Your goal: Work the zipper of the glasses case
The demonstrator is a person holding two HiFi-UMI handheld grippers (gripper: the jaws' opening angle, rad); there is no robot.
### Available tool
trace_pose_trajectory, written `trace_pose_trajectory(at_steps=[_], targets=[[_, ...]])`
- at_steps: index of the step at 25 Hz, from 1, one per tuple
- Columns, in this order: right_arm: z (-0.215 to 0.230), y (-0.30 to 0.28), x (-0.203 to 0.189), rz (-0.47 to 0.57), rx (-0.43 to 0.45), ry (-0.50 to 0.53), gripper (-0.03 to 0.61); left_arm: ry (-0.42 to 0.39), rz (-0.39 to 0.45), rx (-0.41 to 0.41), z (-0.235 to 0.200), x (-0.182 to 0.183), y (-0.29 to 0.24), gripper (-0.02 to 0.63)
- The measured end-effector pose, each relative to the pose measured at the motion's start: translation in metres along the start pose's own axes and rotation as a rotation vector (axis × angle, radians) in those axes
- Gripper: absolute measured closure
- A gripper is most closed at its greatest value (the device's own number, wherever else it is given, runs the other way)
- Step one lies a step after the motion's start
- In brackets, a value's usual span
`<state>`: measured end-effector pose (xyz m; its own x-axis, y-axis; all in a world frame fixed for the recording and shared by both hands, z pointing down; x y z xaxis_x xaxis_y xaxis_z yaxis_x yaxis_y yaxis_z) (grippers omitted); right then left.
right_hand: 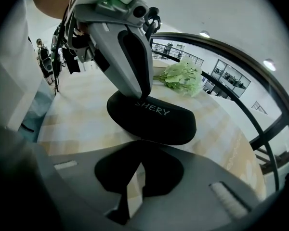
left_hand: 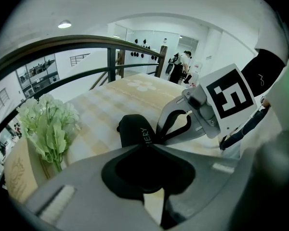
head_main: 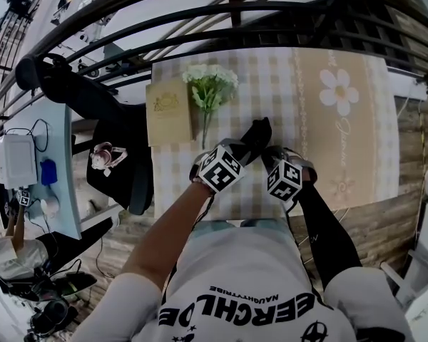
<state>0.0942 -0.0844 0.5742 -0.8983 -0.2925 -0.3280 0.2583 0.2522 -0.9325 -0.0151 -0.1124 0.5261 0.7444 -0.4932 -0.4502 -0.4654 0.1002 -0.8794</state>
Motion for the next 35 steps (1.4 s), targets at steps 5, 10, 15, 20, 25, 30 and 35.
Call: trace_pose_trajectory(at_steps=[5,10,15,20,25,30,35], targets=[[-0.007,-0.001,0.003,0.004,0.015,0.011,0.548,0.011,0.008,0.012,0.001,-0.001,0.0,0.578],[-0.009,0.0,0.002,0.011,0.025,-0.018,0.548,0.032,0.019,0.027,0.002,-0.002,0.0,0.58],[-0.003,0.007,-0.004,0.014,0.036,0.011,0.548,-0.033,-0.003,0.074,0.01,0.003,0.001,0.583],[0.015,0.01,-0.015,-0.003,-0.007,0.021,0.548,-0.078,-0.013,0.081,0.019,0.013,-0.005,0.583],[0.049,0.012,-0.023,-0.021,-0.085,0.013,0.548,-0.131,-0.04,0.082,0.026,0.025,-0.013,0.582],[0.076,0.008,-0.025,-0.028,-0.096,0.001,0.548,-0.157,-0.08,0.071,0.032,0.031,-0.023,0.581],[0.077,0.006,-0.028,-0.022,-0.072,0.036,0.548,-0.16,-0.013,0.12,0.022,0.047,-0.016,0.583]])
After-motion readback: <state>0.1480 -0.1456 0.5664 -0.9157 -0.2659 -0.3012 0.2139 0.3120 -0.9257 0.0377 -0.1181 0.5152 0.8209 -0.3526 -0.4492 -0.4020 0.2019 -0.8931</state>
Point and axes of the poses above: the fingertips, and each gripper's own axes: y backward along the fingers, z to its right, x out of its top, the point moved 8 cm from there along y, backward along the fingers, and after that the axes turned 9 degrees about -z, right-handed, at the moved point
